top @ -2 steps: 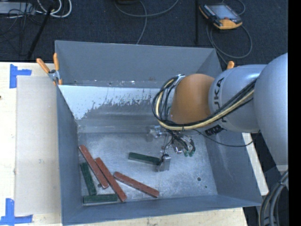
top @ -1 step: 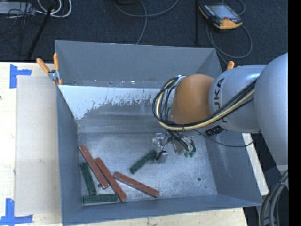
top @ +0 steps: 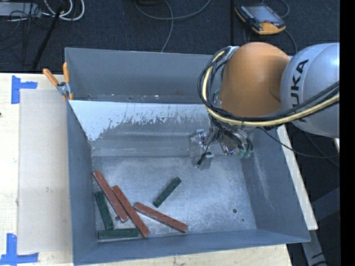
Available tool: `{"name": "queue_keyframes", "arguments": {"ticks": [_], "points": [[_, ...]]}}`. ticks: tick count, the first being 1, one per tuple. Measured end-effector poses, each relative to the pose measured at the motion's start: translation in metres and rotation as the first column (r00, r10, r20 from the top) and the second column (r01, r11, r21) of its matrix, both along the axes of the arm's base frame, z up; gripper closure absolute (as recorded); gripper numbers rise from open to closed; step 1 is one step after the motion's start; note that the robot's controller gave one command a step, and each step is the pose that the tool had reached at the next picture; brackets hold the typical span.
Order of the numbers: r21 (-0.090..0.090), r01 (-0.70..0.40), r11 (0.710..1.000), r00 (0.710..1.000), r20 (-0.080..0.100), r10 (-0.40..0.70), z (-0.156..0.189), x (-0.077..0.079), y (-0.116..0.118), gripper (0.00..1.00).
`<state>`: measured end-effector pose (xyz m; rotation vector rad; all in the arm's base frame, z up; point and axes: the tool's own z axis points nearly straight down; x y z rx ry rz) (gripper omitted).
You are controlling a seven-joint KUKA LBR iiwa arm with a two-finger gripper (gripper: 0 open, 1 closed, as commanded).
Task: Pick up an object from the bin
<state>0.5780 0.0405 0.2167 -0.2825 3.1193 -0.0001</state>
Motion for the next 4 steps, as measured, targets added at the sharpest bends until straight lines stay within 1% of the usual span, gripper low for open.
{"name": "queue_keyframes", "arguments": {"ticks": [1, 2, 3, 4], "points": [[-0.001, 0.000, 1.000, 1.000, -0.008, 0.000, -0.005, -0.002, 0.000, 0.00], [-0.001, 0.092, 0.996, 0.996, -0.017, -0.092, -0.152, -0.019, 0.017, 0.00], [0.000, 0.091, 0.996, 0.996, -0.010, -0.091, -0.147, -0.016, 0.017, 1.00], [0.002, 0.093, 0.996, 0.996, 0.001, -0.093, -0.025, 0.025, 0.030, 1.00]]}}
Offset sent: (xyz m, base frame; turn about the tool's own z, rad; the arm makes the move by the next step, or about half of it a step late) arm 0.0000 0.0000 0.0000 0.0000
